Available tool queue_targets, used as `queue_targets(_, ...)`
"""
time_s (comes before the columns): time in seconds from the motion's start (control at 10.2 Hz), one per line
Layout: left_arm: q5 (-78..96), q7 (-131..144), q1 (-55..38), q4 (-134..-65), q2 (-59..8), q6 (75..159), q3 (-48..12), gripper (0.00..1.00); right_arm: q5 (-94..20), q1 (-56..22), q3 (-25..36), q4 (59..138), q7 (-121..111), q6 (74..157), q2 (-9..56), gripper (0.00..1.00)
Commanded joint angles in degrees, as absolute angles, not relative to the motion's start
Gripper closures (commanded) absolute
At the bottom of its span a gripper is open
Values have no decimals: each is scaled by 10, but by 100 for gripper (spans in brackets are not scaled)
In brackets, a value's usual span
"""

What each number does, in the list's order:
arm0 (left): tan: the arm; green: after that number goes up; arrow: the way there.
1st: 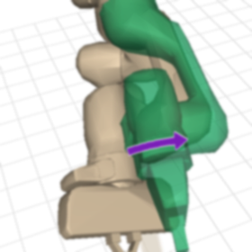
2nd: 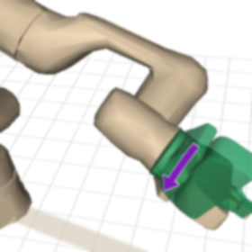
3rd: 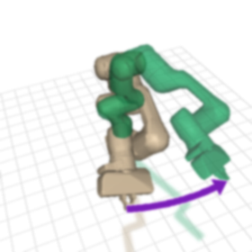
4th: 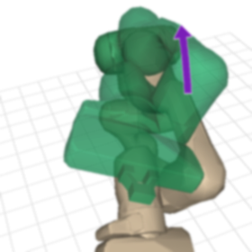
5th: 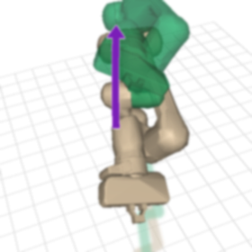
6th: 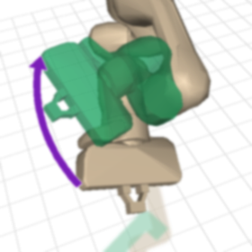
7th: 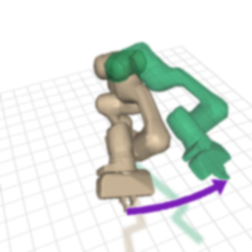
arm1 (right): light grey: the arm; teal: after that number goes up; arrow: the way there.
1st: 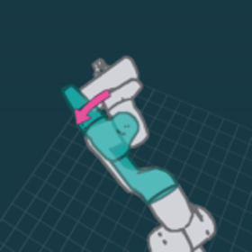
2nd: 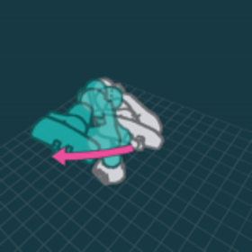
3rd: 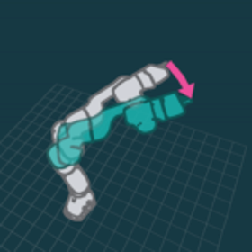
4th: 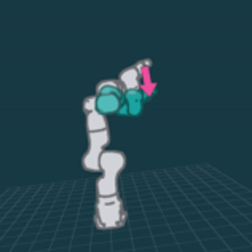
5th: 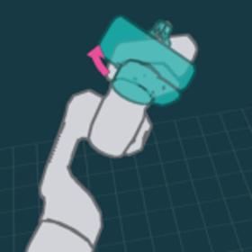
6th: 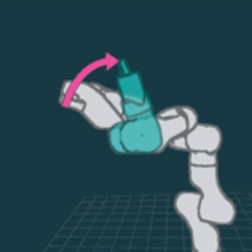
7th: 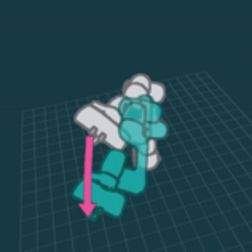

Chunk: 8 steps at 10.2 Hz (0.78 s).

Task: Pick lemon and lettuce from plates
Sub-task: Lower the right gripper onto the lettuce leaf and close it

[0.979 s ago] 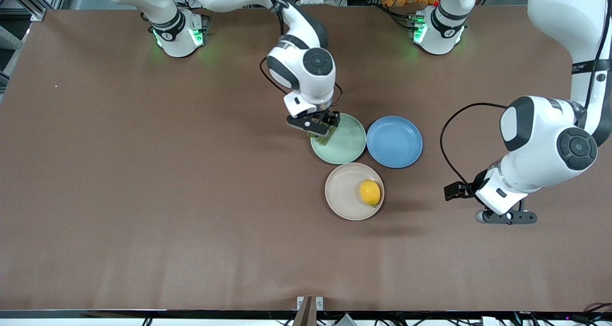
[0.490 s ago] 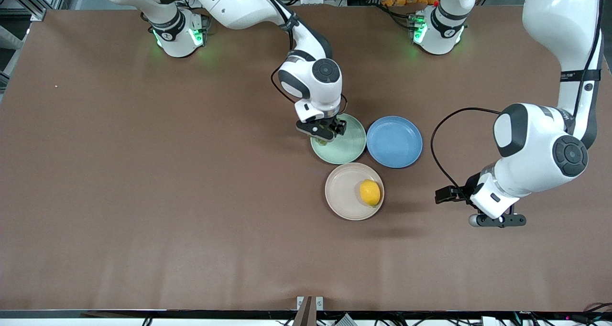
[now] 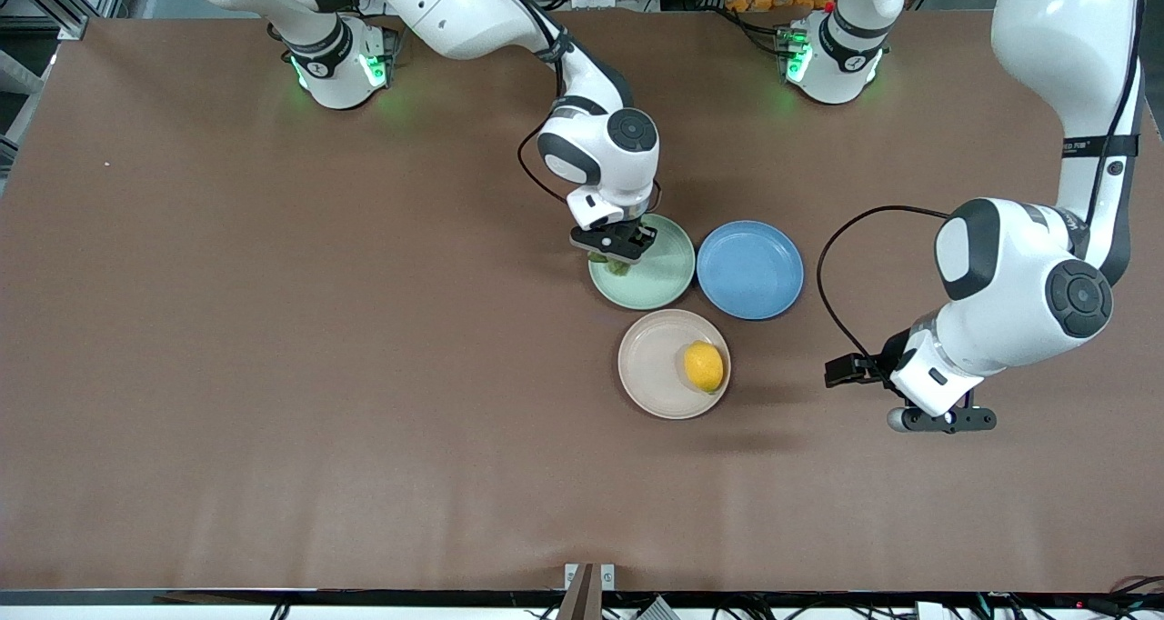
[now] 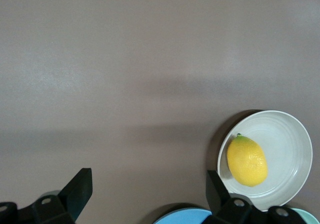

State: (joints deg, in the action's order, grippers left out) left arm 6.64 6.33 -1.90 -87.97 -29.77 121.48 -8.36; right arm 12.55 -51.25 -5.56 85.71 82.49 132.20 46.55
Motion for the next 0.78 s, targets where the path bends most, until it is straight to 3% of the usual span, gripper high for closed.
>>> queue_targets(0.0, 81, 58, -23, -869, -305, 1218, -81, 0, 157, -518, -51, 843, 837, 1315, 487, 78)
queue_targets(0.29, 81, 62, -35, -862, -315, 1222, -81, 0, 160, -511, -52, 837, 829, 1313, 483, 98)
queue_targets(0.69, 79, 113, -82, -862, -339, 1273, -80, 0, 123, -504, -54, 767, 832, 1256, 477, 100)
